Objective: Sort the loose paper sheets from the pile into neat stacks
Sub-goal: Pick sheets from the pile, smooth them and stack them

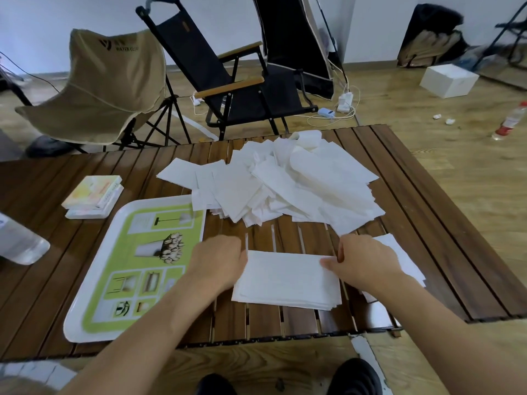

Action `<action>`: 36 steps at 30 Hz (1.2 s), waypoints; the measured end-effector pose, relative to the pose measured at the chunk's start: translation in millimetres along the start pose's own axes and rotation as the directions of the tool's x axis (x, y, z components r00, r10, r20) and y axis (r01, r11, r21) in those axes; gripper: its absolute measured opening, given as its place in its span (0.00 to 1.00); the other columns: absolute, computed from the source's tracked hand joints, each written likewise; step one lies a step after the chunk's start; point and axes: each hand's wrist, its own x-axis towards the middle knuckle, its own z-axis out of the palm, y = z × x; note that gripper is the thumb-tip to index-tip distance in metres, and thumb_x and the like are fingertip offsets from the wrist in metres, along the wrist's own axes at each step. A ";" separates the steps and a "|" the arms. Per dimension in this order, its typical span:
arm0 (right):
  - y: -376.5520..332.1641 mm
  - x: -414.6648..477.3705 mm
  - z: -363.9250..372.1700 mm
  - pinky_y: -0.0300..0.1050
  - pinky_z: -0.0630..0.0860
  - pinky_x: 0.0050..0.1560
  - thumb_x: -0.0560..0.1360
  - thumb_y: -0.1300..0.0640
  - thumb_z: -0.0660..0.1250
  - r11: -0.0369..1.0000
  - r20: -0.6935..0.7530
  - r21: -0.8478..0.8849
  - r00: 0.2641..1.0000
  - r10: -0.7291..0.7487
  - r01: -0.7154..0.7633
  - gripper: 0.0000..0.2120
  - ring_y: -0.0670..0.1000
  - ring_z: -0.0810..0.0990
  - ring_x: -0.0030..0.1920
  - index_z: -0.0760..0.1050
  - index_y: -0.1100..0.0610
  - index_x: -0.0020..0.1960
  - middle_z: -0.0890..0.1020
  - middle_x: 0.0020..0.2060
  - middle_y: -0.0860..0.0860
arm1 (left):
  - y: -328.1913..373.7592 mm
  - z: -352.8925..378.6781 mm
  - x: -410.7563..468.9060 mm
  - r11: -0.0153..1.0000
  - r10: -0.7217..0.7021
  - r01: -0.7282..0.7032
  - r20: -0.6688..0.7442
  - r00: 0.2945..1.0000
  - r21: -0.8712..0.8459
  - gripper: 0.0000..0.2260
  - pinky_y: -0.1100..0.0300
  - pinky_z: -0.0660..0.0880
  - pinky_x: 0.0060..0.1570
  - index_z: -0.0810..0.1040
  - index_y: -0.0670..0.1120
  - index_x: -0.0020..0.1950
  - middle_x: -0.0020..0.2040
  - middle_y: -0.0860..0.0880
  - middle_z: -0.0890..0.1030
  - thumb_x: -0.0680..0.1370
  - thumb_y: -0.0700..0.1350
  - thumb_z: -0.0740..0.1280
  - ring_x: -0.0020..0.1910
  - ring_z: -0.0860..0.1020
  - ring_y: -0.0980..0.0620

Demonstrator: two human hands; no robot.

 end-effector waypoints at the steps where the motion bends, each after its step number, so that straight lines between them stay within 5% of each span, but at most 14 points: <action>1: 0.4 1.4 -3.1 0.43 0.75 0.38 0.79 0.39 0.65 1.000 -0.031 0.012 1.000 0.007 -0.007 0.18 0.50 0.81 0.39 0.75 0.54 0.44 0.80 0.37 0.49 | -3.3 -3.6 8.8 1.000 -0.019 0.019 -0.094 0.995 -0.009 0.14 0.54 0.73 0.38 0.72 0.48 0.48 0.42 0.50 0.79 0.85 0.56 0.56 0.41 0.79 0.48; 4: -0.6 4.6 -9.8 0.43 0.75 0.35 0.80 0.41 0.64 0.995 -0.038 0.101 0.999 0.010 -0.006 0.20 0.51 0.82 0.36 0.79 0.57 0.44 0.83 0.35 0.53 | -13.0 -11.6 40.2 0.994 -0.064 0.038 -0.262 0.963 -0.103 0.17 0.54 0.74 0.38 0.72 0.48 0.60 0.45 0.49 0.83 0.84 0.61 0.55 0.44 0.82 0.48; 7: -0.5 5.5 -10.6 0.40 0.73 0.32 0.80 0.41 0.64 0.989 -0.034 0.145 0.999 -0.005 0.010 0.20 0.49 0.79 0.32 0.80 0.58 0.43 0.85 0.37 0.54 | -17.9 -11.1 69.3 0.988 -0.059 0.025 -0.225 0.973 -0.155 0.21 0.53 0.77 0.43 0.70 0.48 0.67 0.51 0.46 0.84 0.83 0.62 0.57 0.50 0.83 0.45; 14: 5.1 12.0 -15.6 0.39 0.70 0.33 0.81 0.42 0.64 0.970 -0.002 0.240 1.000 -0.029 0.029 0.19 0.47 0.76 0.31 0.74 0.54 0.37 0.78 0.31 0.50 | -30.8 -4.0 80.2 0.999 0.044 -0.045 -0.333 0.942 0.006 0.13 0.53 0.76 0.34 0.74 0.46 0.59 0.40 0.48 0.82 0.87 0.52 0.54 0.37 0.81 0.47; 18: 0.6 14.7 -20.3 0.38 0.70 0.34 0.80 0.38 0.63 0.901 -0.025 0.425 0.996 -0.087 0.089 0.23 0.47 0.76 0.32 0.74 0.56 0.37 0.81 0.32 0.52 | -33.9 -31.1 51.7 0.994 0.093 -0.110 -0.381 0.920 -0.023 0.11 0.56 0.71 0.31 0.72 0.49 0.55 0.35 0.50 0.76 0.86 0.54 0.55 0.32 0.75 0.49; 20: -5.3 10.5 -26.2 0.35 0.66 0.32 0.79 0.37 0.63 0.835 -0.031 0.533 0.990 -0.138 0.133 0.23 0.42 0.72 0.27 0.73 0.55 0.38 0.76 0.28 0.47 | -27.1 -51.9 34.3 0.989 0.099 -0.130 -0.338 0.936 -0.071 0.10 0.57 0.67 0.33 0.69 0.52 0.50 0.34 0.52 0.75 0.86 0.56 0.55 0.33 0.75 0.50; 23: -13.1 -1.0 -32.1 0.34 0.70 0.32 0.74 0.33 0.65 0.697 -0.020 0.691 0.969 -0.245 0.191 0.21 0.39 0.70 0.25 0.76 0.51 0.49 0.72 0.23 0.41 | -13.5 -76.1 9.8 0.887 0.107 -0.199 -0.235 0.966 -0.416 0.14 0.58 0.66 0.32 0.70 0.52 0.44 0.30 0.48 0.75 0.84 0.59 0.60 0.29 0.71 0.53; 26: -13.4 -9.9 -31.8 0.38 0.73 0.39 0.64 0.30 0.70 0.599 -0.018 0.773 0.951 -0.308 0.209 0.35 0.42 0.70 0.28 0.70 0.45 0.66 0.69 0.25 0.44 | -6.3 -88.1 -11.2 0.736 0.260 -0.254 -0.085 0.962 -0.628 0.15 0.56 0.69 0.35 0.74 0.50 0.42 0.34 0.49 0.81 0.83 0.59 0.62 0.30 0.72 0.53; 30: -7.1 -8.0 -26.9 0.33 0.69 0.36 0.69 0.39 0.76 0.603 -0.055 0.755 0.941 -0.335 0.259 0.38 0.43 0.68 0.29 0.64 0.44 0.74 0.68 0.26 0.45 | -0.2 -86.5 -28.1 0.697 0.445 -0.298 0.069 0.893 -0.652 0.16 0.57 0.67 0.39 0.76 0.46 0.42 0.35 0.45 0.74 0.82 0.56 0.65 0.34 0.70 0.54; 36: 0.1 -3.0 -20.5 0.38 0.70 0.37 0.71 0.51 0.80 0.663 0.006 0.636 0.856 -0.516 0.395 0.45 0.44 0.67 0.30 0.57 0.37 0.79 0.68 0.28 0.46 | 8.6 -82.1 -43.5 0.744 0.548 -0.358 0.208 0.810 -0.564 0.18 0.55 0.63 0.37 0.69 0.53 0.35 0.31 0.49 0.65 0.82 0.55 0.66 0.32 0.63 0.54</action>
